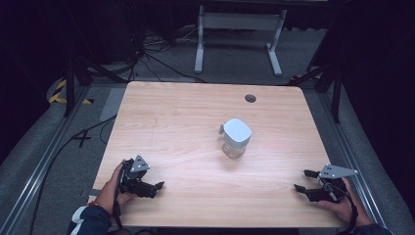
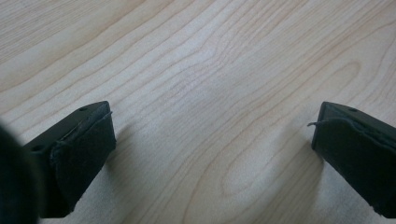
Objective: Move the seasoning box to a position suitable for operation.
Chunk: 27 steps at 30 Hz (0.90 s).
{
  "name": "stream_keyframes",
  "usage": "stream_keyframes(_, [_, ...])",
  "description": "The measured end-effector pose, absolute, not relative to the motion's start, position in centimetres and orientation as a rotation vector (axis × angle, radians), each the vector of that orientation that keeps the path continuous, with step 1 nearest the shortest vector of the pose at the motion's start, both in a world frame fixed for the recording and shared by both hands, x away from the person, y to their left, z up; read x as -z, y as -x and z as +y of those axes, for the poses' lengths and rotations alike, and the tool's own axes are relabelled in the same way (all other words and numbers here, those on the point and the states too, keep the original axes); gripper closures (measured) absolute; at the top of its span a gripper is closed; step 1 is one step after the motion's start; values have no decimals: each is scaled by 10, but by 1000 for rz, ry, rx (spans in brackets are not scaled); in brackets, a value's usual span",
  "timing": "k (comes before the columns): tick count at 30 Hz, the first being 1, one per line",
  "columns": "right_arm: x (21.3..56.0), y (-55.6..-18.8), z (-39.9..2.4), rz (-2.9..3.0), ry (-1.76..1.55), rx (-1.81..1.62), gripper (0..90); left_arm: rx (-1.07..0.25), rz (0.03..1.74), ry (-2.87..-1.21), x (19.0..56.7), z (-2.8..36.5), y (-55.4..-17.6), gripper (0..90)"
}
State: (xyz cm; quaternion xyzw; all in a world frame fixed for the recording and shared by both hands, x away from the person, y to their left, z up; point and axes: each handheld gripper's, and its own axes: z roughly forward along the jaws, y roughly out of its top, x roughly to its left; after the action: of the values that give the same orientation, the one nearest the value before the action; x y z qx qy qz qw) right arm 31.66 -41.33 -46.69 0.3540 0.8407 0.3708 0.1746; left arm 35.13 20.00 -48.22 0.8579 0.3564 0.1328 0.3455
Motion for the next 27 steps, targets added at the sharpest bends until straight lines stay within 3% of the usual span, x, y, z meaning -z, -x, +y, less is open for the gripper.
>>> stream_keyframes(12, [466, -316, -412, 2391, -986, -1036, 276, -318, 857, -2248, 482, 198, -357, 0])
stream_keyframes(19, [449, -325, -399, 2357, -971, -1062, 478, -317, 853, -2251, 481, 193, -365, 3])
stream_keyframes(27, [435, -332, -387, 2327, -932, -1130, 484, -326, 861, -2245, 481, 186, -374, 4])
